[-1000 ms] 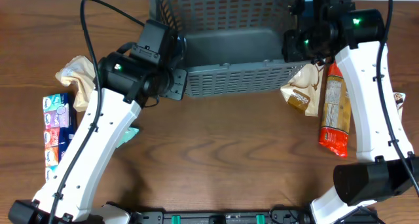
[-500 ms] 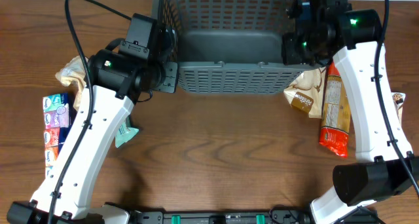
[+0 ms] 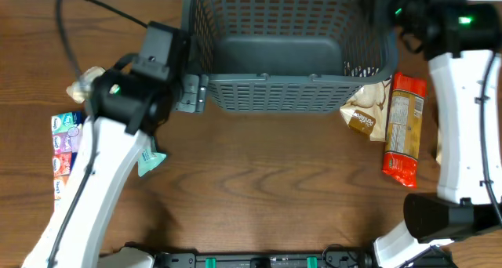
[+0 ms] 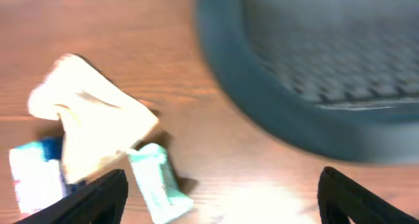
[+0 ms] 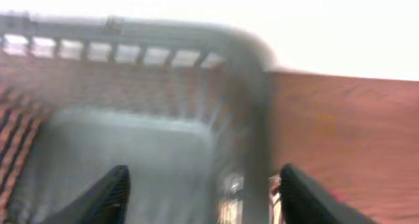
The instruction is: Pack container
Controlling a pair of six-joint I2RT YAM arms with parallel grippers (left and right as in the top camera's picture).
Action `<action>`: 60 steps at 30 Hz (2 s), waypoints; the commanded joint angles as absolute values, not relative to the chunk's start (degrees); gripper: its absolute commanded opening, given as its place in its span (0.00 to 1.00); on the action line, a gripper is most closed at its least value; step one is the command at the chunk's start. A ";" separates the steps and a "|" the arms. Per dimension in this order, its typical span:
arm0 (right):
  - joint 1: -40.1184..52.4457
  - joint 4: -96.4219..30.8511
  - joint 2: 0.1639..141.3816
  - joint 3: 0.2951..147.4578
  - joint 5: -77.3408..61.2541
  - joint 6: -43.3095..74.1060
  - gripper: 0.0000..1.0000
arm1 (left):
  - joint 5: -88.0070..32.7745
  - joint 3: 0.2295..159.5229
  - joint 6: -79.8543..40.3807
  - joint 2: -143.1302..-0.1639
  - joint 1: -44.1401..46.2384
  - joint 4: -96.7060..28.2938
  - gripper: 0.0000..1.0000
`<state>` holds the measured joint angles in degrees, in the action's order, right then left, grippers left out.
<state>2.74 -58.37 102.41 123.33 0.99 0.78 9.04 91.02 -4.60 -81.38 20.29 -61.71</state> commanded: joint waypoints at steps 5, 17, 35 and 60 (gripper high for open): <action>-5.39 -57.60 102.28 129.69 10.66 5.43 0.68 | 15.75 91.94 -5.23 -71.09 19.88 -61.58 0.89; -12.27 -60.55 111.22 128.33 7.44 6.13 0.05 | 15.75 88.97 -8.49 -67.59 19.88 -63.77 0.89; -7.42 -59.55 120.70 128.33 -7.66 -0.38 0.01 | 15.77 88.97 -8.47 -68.10 19.88 -63.77 0.89; -2.04 -59.20 120.70 128.33 -17.06 -8.93 0.02 | 15.79 88.99 -8.43 -68.10 19.88 -63.77 0.89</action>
<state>-3.36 -59.29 120.38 128.40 -13.63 -7.49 15.03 89.34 -7.73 -67.77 20.25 -63.66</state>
